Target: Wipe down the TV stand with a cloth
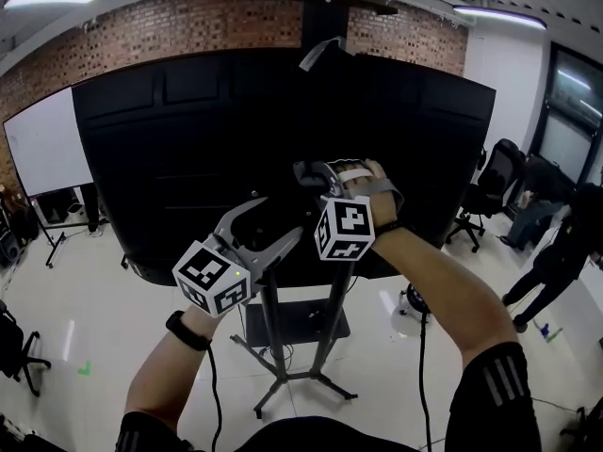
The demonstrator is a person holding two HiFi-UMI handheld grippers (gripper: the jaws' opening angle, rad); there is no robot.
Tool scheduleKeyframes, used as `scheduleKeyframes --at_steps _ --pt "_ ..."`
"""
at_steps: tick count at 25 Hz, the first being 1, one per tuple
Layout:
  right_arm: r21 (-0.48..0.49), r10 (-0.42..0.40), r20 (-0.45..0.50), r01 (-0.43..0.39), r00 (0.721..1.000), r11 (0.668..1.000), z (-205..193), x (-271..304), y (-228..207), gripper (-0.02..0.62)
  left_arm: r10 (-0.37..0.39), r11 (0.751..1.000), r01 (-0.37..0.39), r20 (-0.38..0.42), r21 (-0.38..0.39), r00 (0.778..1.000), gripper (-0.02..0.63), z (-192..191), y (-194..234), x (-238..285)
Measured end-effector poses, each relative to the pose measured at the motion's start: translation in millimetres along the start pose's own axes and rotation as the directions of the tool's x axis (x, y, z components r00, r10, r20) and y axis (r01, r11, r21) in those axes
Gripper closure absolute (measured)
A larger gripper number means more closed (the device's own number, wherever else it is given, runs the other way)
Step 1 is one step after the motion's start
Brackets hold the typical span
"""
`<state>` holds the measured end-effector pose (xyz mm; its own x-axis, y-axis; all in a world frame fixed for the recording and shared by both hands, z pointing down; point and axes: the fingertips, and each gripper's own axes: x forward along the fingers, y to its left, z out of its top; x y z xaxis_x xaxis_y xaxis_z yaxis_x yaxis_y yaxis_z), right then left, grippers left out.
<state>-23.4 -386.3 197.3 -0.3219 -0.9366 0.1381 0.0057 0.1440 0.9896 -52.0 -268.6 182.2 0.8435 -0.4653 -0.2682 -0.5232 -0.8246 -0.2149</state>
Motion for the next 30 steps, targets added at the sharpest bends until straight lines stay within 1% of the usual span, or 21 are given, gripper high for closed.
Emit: scheduleKeyframes --at_steps 3,5,7,9,11,15,19,21,23,25,30 --pt "-0.036 -0.035 -0.014 0.035 0.999 0.999 0 2 12 0.537 0.008 0.999 -0.008 0.002 -0.041 1.000 0.307 -13 0 -6" --pt "-0.035 -0.047 -0.029 0.046 0.998 0.998 1 2 16 0.537 0.013 0.998 -0.013 -0.005 -0.057 1.000 0.307 -22 -1 -9" --pt "-0.020 -0.020 -0.046 0.019 0.999 1.000 1 3 26 0.537 0.022 0.997 -0.023 -0.013 -0.072 1.000 0.307 -29 -3 -12" --pt "-0.035 -0.001 -0.051 0.000 0.999 0.999 -1 9 43 0.537 0.025 0.995 -0.026 -0.013 -0.092 1.000 0.307 -40 -3 -15" --pt "-0.061 0.000 -0.057 -0.003 0.998 0.998 -2 12 59 0.537 0.023 0.994 -0.026 -0.024 -0.109 0.999 0.307 -53 -5 -18" --pt "-0.055 0.034 -0.078 -0.039 0.996 0.998 -4 14 90 0.538 0.028 0.990 -0.034 -0.043 -0.140 0.999 0.307 -72 -9 -24" --pt "-0.065 0.019 -0.084 -0.024 0.996 0.998 -4 14 110 0.537 0.030 0.986 -0.040 -0.063 -0.165 0.998 0.307 -91 -13 -30" --pt "-0.066 0.046 -0.097 -0.053 0.994 0.996 -7 18 125 0.538 0.030 0.984 -0.044 -0.078 -0.175 0.997 0.307 -101 -15 -32" --pt "-0.094 0.060 -0.109 -0.070 0.992 0.993 -11 22 143 0.538 0.029 0.980 -0.046 -0.087 -0.191 0.996 0.307 -110 -18 -34" --pt "-0.109 0.068 -0.115 -0.080 0.991 0.991 -12 24 158 0.538 0.026 0.978 -0.046 -0.099 -0.206 0.995 0.307 -120 -20 -36" --pt "-0.104 0.082 -0.122 -0.095 0.989 0.990 -11 28 184 0.538 0.025 0.971 -0.054 -0.128 -0.233 0.991 0.307 -140 -24 -41"
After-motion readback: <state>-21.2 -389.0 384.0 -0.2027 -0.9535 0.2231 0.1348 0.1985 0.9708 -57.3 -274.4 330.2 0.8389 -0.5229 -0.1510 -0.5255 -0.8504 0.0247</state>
